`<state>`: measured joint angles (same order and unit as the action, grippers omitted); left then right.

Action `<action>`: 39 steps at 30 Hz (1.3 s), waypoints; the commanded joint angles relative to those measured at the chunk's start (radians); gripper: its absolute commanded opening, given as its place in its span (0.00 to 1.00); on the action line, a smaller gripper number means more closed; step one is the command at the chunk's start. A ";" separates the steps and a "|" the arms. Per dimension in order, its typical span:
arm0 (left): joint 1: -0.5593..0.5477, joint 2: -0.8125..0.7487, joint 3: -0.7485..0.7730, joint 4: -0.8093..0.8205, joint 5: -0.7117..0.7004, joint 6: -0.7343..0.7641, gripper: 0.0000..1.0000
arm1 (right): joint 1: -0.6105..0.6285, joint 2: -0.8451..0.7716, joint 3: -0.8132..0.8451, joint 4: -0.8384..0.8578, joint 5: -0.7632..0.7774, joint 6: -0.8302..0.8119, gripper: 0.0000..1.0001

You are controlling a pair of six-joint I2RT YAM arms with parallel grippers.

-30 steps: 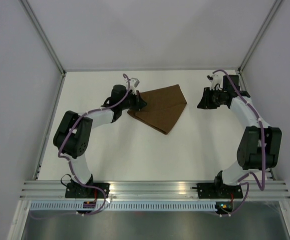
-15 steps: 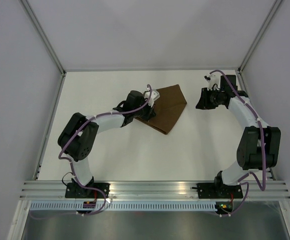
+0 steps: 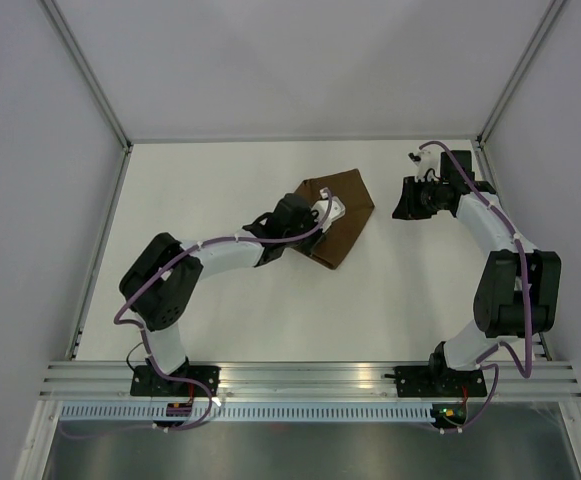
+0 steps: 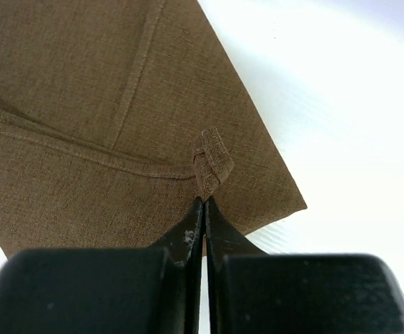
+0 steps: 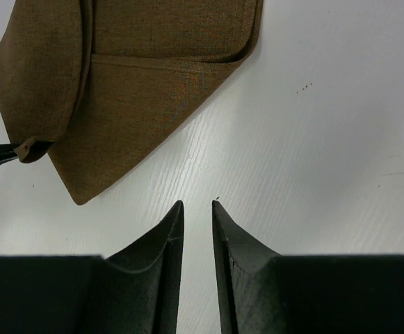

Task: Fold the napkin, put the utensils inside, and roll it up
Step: Fold the napkin at the center of the board.

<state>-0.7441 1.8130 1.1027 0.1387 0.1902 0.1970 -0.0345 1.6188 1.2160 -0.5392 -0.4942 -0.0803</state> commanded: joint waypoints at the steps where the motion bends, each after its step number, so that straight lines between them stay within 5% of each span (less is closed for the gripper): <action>1: -0.035 -0.023 0.048 -0.019 -0.047 0.085 0.02 | 0.007 0.004 0.031 -0.001 0.009 -0.007 0.28; 16: -0.139 0.086 0.085 -0.076 -0.139 0.122 0.02 | 0.019 0.021 0.036 -0.005 0.020 -0.015 0.28; 19: -0.147 0.095 0.095 -0.076 -0.155 0.104 0.09 | 0.022 0.021 0.034 -0.007 0.025 -0.015 0.28; 23: -0.153 0.095 0.103 -0.067 -0.156 0.070 0.37 | 0.024 0.029 0.036 -0.005 0.029 -0.016 0.28; 39: -0.153 0.014 0.065 0.047 -0.129 -0.040 0.56 | 0.071 0.084 0.043 -0.011 0.052 -0.016 0.28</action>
<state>-0.9051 1.9003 1.1774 0.0898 0.0540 0.2306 0.0059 1.6794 1.2163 -0.5415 -0.4561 -0.0982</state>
